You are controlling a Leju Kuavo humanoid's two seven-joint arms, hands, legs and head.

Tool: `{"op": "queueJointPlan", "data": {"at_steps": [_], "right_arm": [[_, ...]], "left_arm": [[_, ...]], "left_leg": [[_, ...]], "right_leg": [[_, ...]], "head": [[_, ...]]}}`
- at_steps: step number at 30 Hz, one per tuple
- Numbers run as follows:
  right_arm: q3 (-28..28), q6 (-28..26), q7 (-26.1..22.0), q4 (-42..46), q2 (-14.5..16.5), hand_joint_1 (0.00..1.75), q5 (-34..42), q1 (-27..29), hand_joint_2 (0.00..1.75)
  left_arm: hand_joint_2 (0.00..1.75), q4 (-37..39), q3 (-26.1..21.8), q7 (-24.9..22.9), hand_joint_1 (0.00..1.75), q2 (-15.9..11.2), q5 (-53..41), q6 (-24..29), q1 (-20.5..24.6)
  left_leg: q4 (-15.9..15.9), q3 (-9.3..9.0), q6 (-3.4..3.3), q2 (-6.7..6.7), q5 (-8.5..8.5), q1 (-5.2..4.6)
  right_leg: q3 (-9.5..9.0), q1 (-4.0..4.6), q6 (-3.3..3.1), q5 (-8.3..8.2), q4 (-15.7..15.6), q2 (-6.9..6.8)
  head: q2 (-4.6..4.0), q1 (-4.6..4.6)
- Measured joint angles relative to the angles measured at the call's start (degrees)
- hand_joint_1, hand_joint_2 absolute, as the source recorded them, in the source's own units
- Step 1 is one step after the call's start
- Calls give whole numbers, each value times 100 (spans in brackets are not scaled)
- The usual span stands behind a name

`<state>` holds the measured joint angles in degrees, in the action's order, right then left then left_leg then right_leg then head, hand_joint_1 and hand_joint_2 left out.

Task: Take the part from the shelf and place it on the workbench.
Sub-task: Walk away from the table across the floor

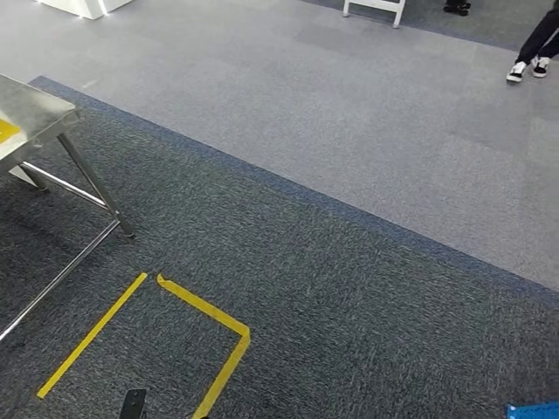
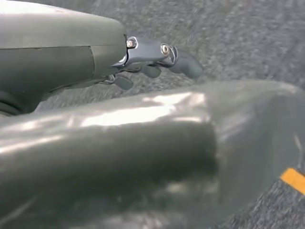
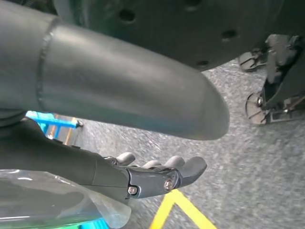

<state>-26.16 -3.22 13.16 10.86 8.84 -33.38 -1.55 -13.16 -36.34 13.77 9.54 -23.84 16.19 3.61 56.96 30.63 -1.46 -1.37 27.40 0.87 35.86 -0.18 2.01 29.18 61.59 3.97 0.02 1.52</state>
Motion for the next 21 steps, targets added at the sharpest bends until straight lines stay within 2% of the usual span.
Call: {"op": "queueJointPlan", "data": {"at_steps": [1,2,3,4,5,6,7,9,10,12,13,15,16,17,18,19,20,21], "right_arm": [[0,-1,-5,0,1,0,-2,-10,0],[0,-1,-7,0,1,0,-2,-20,0],[0,0,-10,0,1,0,-2,-24,0],[0,0,-13,0,1,0,-2,-21,0],[0,-1,-20,0,1,0,-1,-13,0],[-1,-7,-40,0,0,0,2,-7,0],[-1,-14,-76,0,-1,0,6,-7,0],[-2,-26,-170,0,-1,0,14,-28,0],[-2,-21,-209,0,-1,0,11,-38,0],[-2,3,-243,0,-1,0,-16,-38,0],[-2,16,-243,0,-2,0,-37,-32,0],[-2,25,-219,0,-3,0,-79,-35,0],[-2,25,-200,0,-3,0,-93,-43,0],[-2,27,-179,0,-3,0,-103,-52,0],[-1,28,-162,0,-3,0,-108,-56,0],[-1,30,-146,0,-3,0,-110,-52,0],[0,32,-134,0,-3,0,-112,-45,0],[-1,32,-127,0,-3,0,-114,-40,0]], "left_arm": [[0,0,-2,1,0,-1,-7,-5,-7],[0,0,-3,2,0,2,-11,-9,-18],[0,0,-4,2,0,2,-14,-13,-28],[0,0,-4,2,0,3,-17,-15,-32],[0,0,-5,2,0,5,-17,-15,-28],[0,0,-5,-3,0,7,-17,-15,-23],[0,0,-6,-13,0,10,-17,-15,-19],[0,0,-9,-33,0,14,-12,-15,-14],[0,0,-11,-39,0,15,-2,-15,-9],[0,0,-25,-40,0,22,40,-11,10],[0,0,-36,-43,0,26,63,-6,23],[0,0,-68,-56,0,31,100,4,37],[0,0,-85,-68,0,30,109,5,34],[0,0,-101,-84,0,30,121,5,23],[0,0,-116,-102,0,30,130,4,9],[0,0,-128,-119,0,30,133,2,-4],[0,0,-138,-131,0,30,137,2,-10],[0,0,-145,-140,0,30,138,0,-13]], "left_leg": [[-5,3,-12,87,-1,-7],[-4,9,-17,182,0,-11],[-3,13,-16,278,2,-15],[-1,15,-13,368,5,-16],[0,14,-6,448,10,-15],[1,6,6,521,17,-13],[4,-9,27,587,29,-16],[18,-32,93,704,56,-39],[25,-42,127,753,63,-51],[27,-65,189,839,74,-51],[52,-73,224,801,111,-36],[374,37,277,538,363,-10],[720,178,284,369,565,-3],[1127,356,278,261,765,-4],[1474,515,268,215,897,-7],[1680,614,254,192,928,-10],[1661,616,232,176,830,-13],[1424,524,204,143,630,-16]], "right_leg": [[166,3,24,190,342,-181],[352,-7,49,373,729,-282],[489,-21,72,484,1030,-334],[533,-37,93,495,1157,-368],[457,-53,108,400,1057,-401],[266,-69,117,233,748,-461],[18,-77,120,75,322,-580],[-358,-63,64,-99,-302,-747],[-424,-49,25,-108,-419,-772],[-404,-34,-61,-115,-419,-657],[-403,-38,-97,-122,-425,-604],[-423,-52,-172,-145,-444,-490],[-415,-50,-200,-153,-445,-428],[-406,-43,-222,-160,-443,-354],[-400,-32,-235,-163,-442,-272],[-399,-20,-243,-166,-439,-187],[-402,-9,-245,-168,-436,-100],[-410,0,-245,-168,-431,-13]], "head": [[0,14],[0,25],[0,23],[0,22],[0,25],[0,24],[0,25],[0,15],[0,6],[0,-10],[0,-15],[0,-35],[0,-50],[0,-57],[0,-58],[0,-61],[0,-58],[0,-59]]}}
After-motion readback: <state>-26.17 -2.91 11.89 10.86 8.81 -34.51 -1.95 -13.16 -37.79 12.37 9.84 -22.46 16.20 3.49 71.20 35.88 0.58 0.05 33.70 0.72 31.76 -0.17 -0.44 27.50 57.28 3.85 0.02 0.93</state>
